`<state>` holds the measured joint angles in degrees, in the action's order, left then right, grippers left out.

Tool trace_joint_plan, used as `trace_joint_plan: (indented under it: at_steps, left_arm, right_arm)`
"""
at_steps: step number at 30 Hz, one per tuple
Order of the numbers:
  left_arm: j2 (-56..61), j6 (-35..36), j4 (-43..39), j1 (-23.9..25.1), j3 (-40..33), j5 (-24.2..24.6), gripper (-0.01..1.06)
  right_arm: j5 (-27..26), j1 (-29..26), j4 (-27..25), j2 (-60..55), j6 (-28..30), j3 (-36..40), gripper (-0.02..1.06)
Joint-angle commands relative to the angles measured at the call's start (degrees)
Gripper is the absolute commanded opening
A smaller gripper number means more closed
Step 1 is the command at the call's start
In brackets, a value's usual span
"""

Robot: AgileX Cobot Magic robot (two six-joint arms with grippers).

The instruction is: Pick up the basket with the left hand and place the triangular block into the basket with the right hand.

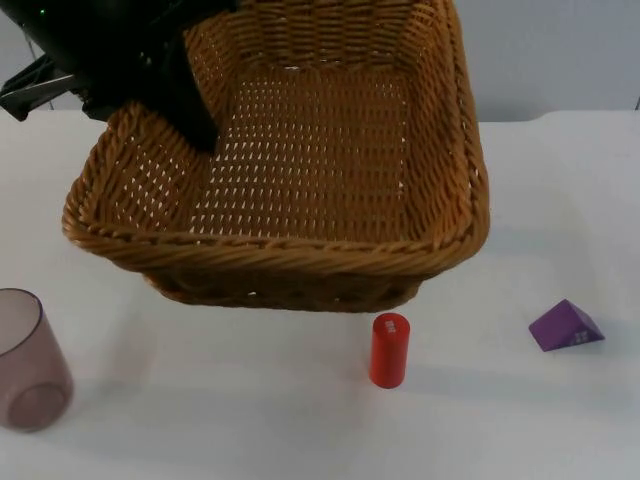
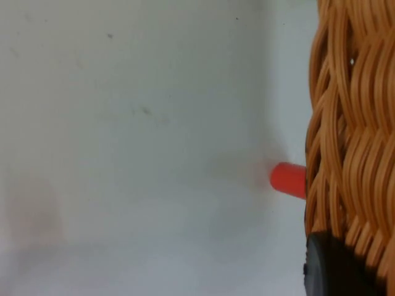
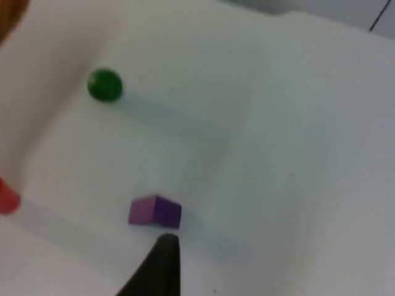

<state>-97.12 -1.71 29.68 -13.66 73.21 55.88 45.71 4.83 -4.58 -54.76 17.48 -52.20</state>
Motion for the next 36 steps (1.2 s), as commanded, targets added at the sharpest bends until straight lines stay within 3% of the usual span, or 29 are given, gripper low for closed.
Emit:
trace_joint_plan:
  at_steps: [1,5,6,9,11,16,23,30,36]
  left_arm:
    - [0.8,0.7,0.7,-0.3,0.1,-0.2,0.0]
    - [0.8,0.7,-0.2,-0.3,0.1,-0.2,0.0]
    - [0.8,0.7,-0.2,-0.3,0.1,-0.2,0.0]
    - [0.8,0.7,-0.2,-0.3,0.1,-0.2,0.0]
    - [0.8,0.7,-0.2,-0.3,0.1,-0.2,0.0]
    - [0.8,0.7,-0.3,-0.3,0.1,-0.2,0.0]
    - [0.8,0.7,-0.3,-0.3,0.1,-0.6,0.0]
    - [0.8,0.7,-0.1,-0.3,0.1,-0.6,0.0]
    - [0.8,1.0,-0.1,-0.3,0.1,-0.5,0.0]
  right_arm:
    - [-3.4,0.0,-0.5,-4.1,5.5,1.0,1.05]
    - [-7.6,0.0,-3.1,-16.1,17.0,1.0,1.05]
    - [-7.6,0.0,-3.1,-16.1,17.0,1.0,1.05]
    - [-10.5,0.0,-9.4,-27.0,29.4,1.0,1.05]
    - [-10.6,0.0,-11.0,-32.1,33.7,0.9,1.05]
    - [-8.8,0.5,-11.0,-43.4,36.9,-2.0,1.05]
    - [-5.2,2.2,-11.8,-49.4,39.1,-7.8,1.05]
    - [-4.5,6.3,-3.2,-55.4,39.4,-14.6,1.05]
    - [-4.6,8.6,-0.9,-58.0,44.0,-17.0,1.05]
